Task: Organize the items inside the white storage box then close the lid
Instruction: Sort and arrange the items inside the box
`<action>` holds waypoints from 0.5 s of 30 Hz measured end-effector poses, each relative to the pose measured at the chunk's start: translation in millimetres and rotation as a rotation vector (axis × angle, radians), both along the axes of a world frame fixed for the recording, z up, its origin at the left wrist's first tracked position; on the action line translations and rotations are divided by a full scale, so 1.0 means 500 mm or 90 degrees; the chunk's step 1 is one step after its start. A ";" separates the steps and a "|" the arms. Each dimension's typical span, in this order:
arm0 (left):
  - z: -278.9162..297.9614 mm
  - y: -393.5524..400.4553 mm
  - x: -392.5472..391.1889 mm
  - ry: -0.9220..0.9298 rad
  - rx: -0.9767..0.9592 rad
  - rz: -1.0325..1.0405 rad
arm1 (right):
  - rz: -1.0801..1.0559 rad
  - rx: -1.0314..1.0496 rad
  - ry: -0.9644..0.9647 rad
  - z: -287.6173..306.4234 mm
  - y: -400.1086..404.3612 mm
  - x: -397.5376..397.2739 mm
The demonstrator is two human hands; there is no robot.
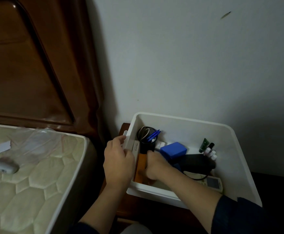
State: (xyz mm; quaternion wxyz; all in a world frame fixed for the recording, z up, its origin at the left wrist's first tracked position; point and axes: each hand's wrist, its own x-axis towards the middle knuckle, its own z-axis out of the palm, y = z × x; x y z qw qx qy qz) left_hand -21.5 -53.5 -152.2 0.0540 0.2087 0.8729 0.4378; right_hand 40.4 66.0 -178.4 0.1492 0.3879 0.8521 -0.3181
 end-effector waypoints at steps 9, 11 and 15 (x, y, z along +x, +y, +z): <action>0.002 0.012 0.029 0.298 -0.242 -0.140 | -0.092 0.204 0.125 0.085 0.116 0.189; 0.000 0.020 0.026 0.333 -0.278 -0.229 | -0.064 0.180 0.056 0.077 0.110 0.217; 0.006 0.026 0.019 0.317 -0.330 -0.337 | 0.009 0.154 -0.048 0.042 0.085 0.233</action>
